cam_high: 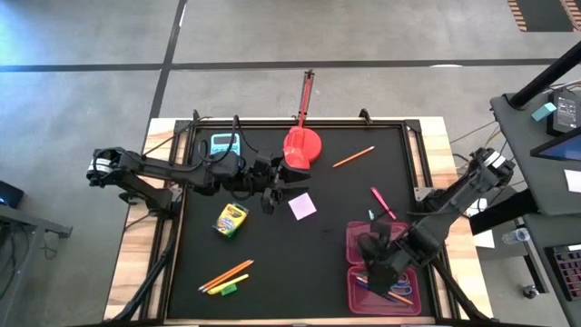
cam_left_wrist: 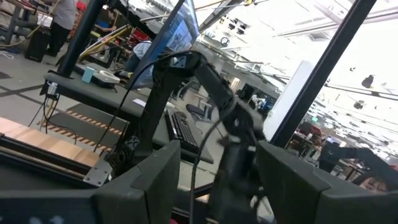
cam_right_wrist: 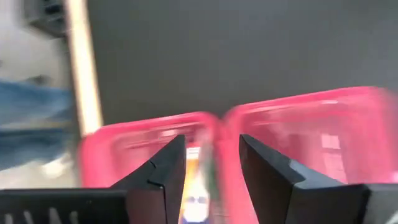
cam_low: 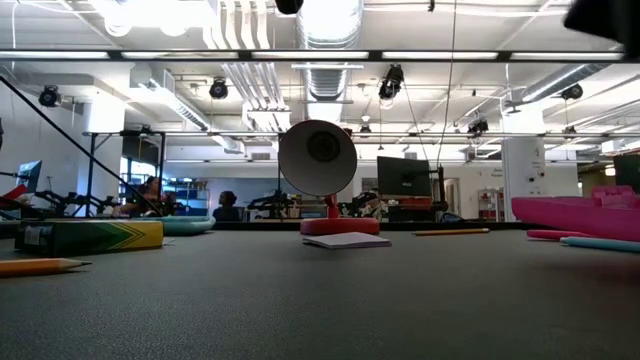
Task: Pack school essentials
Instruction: Put the pink pen into the pink supply box
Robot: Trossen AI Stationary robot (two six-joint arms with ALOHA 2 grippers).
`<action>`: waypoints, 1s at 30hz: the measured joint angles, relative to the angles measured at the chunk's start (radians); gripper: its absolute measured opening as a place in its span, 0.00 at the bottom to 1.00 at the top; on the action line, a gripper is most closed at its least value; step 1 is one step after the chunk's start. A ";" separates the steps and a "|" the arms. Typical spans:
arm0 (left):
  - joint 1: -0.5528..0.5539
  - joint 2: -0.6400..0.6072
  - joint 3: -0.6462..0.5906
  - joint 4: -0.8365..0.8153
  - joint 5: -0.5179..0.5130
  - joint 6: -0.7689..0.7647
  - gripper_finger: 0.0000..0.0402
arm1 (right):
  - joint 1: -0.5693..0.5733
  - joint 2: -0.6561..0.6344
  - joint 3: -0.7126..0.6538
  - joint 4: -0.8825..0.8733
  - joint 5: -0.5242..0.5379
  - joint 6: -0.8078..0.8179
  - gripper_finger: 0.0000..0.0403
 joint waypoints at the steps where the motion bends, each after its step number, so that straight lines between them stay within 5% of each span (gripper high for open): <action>1: 0.000 0.000 0.000 0.000 0.000 0.000 0.48 | -0.012 -0.007 0.024 -0.065 0.040 0.010 0.33; 5: 0.002 -0.003 0.000 0.000 0.000 0.000 0.48 | -0.108 -0.049 0.065 -0.250 0.103 0.035 0.34; 11: 0.008 -0.010 0.000 0.000 0.006 0.005 0.48 | -0.373 -0.149 0.005 -0.283 0.094 -0.020 0.34; 20: 0.047 -0.011 0.000 -0.001 0.024 0.011 0.48 | -0.787 -0.250 -0.223 -0.283 -0.123 0.069 0.34; 30: 0.119 -0.012 0.000 0.000 0.132 0.009 0.48 | -0.867 -0.234 -0.379 -0.152 -0.245 0.088 0.43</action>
